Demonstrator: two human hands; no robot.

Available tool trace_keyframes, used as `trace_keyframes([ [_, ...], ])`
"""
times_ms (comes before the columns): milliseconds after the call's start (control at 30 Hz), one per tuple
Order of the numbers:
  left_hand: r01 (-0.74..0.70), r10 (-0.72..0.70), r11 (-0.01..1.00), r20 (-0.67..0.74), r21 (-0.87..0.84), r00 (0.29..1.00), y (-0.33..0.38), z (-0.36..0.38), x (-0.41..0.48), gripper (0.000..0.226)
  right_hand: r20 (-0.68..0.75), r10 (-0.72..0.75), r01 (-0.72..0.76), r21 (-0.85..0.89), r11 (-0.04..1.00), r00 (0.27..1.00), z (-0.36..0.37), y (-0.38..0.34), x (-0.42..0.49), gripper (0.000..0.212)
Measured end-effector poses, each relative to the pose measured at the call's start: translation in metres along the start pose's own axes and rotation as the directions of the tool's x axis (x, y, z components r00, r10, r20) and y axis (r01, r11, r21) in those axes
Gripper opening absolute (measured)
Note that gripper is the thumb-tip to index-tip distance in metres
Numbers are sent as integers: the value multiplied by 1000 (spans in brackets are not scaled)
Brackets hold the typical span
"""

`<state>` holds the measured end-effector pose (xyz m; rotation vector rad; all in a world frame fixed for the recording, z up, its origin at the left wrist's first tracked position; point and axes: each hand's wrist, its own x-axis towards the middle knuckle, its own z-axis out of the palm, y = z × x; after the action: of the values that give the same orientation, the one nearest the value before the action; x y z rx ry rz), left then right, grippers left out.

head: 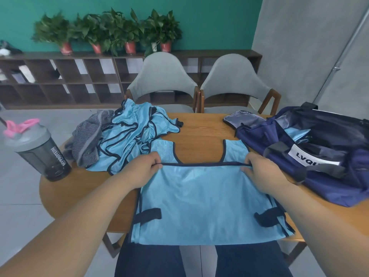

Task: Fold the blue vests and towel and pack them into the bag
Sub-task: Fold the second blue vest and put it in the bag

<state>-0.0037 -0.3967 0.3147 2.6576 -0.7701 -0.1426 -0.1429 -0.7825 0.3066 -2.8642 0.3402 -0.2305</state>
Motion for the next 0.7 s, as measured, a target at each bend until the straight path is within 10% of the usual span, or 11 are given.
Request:
trace_keyframes([
  [700, 11, -79, 974, -297, -225, 951, -16, 20, -31, 40, -37, 116, -78, 541, 837, 992, -18, 18, -10, 21],
])
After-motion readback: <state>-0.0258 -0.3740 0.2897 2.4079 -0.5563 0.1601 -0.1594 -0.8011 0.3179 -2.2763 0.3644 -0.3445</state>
